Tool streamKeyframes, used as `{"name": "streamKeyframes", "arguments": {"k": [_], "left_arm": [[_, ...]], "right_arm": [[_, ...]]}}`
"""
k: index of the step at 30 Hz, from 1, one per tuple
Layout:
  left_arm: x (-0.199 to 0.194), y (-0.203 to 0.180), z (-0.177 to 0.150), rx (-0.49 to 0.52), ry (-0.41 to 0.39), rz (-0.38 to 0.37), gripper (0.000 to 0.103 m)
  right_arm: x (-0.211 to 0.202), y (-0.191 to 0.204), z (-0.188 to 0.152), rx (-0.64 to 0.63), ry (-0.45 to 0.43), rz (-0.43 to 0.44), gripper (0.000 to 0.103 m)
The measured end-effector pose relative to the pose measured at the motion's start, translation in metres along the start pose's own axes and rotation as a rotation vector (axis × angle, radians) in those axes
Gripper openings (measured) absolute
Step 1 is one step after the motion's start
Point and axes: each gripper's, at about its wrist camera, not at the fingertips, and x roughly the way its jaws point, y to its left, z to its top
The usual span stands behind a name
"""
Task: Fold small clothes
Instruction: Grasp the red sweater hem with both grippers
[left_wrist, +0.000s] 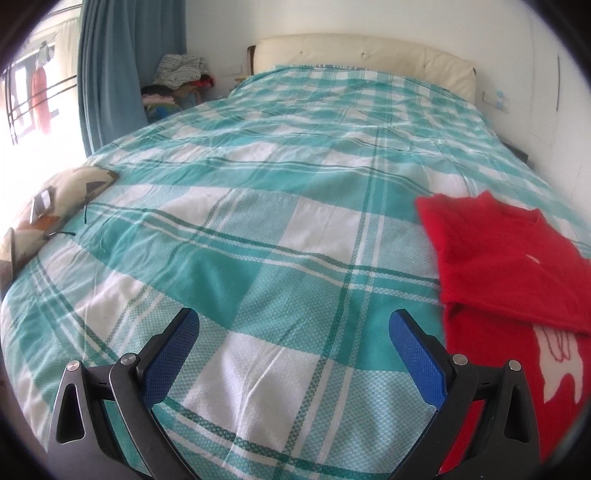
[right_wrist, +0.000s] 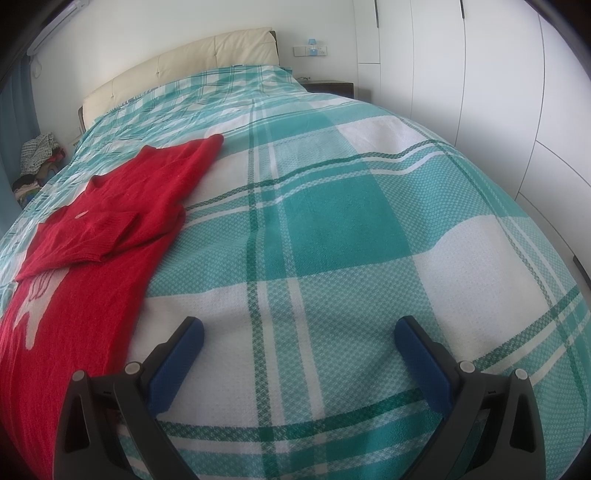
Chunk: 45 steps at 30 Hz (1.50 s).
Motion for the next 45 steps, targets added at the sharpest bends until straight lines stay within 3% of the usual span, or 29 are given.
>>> {"name": "streamKeyframes", "arguments": {"k": [8, 10, 13, 16, 20, 24, 26, 27, 29, 33, 35, 36, 38, 41, 45], "left_arm": [[-0.004, -0.002, -0.006, 0.021, 0.02, -0.007, 0.103], [-0.011, -0.001, -0.014, 0.021, 0.074, -0.084, 0.103], [-0.034, -0.002, -0.039, 0.054, 0.18, -0.276, 0.103], [-0.062, -0.015, -0.073, 0.129, 0.251, -0.394, 0.102], [-0.089, -0.039, -0.109, 0.213, 0.295, -0.433, 0.102], [-0.107, -0.05, -0.126, 0.221, 0.322, -0.474, 0.099], [-0.112, -0.05, -0.127, 0.209, 0.336, -0.5, 0.091], [-0.112, -0.049, -0.127, 0.196, 0.351, -0.513, 0.081], [-0.11, -0.046, -0.128, 0.179, 0.38, -0.51, 0.07], [-0.111, -0.044, -0.13, 0.182, 0.4, -0.473, 0.043], [-0.111, -0.042, -0.131, 0.161, 0.409, -0.472, 0.028], [-0.111, -0.042, -0.131, 0.146, 0.41, -0.475, 0.011], [-0.111, -0.04, -0.132, 0.121, 0.413, -0.484, 0.004], [-0.116, -0.034, -0.126, 0.079, 0.4, -0.507, 0.003], [-0.118, -0.024, -0.095, -0.008, 0.353, -0.575, 0.003]], "right_arm": [[-0.001, 0.0, 0.001, -0.002, 0.0, -0.005, 0.102], [-0.003, 0.001, 0.003, -0.004, -0.003, -0.013, 0.102], [-0.03, 0.008, 0.009, -0.028, -0.04, -0.01, 0.097], [-0.08, 0.021, 0.009, -0.065, -0.056, 0.15, 0.097], [-0.122, 0.043, -0.017, -0.142, 0.094, 0.322, 0.097], [-0.126, 0.049, -0.056, -0.092, 0.248, 0.412, 0.097], [-0.117, 0.051, -0.074, -0.04, 0.327, 0.465, 0.096], [-0.111, 0.051, -0.081, -0.02, 0.357, 0.476, 0.094], [-0.098, 0.051, -0.091, 0.002, 0.39, 0.455, 0.082], [-0.091, 0.053, -0.1, 0.046, 0.403, 0.477, 0.073], [-0.09, 0.057, -0.101, 0.041, 0.42, 0.513, 0.051], [-0.089, 0.059, -0.101, 0.037, 0.422, 0.512, 0.044], [-0.087, 0.06, -0.102, 0.033, 0.423, 0.508, 0.006], [-0.096, 0.053, -0.096, 0.083, 0.381, 0.516, 0.005], [-0.114, 0.05, -0.072, 0.101, 0.284, 0.549, 0.005]]}}
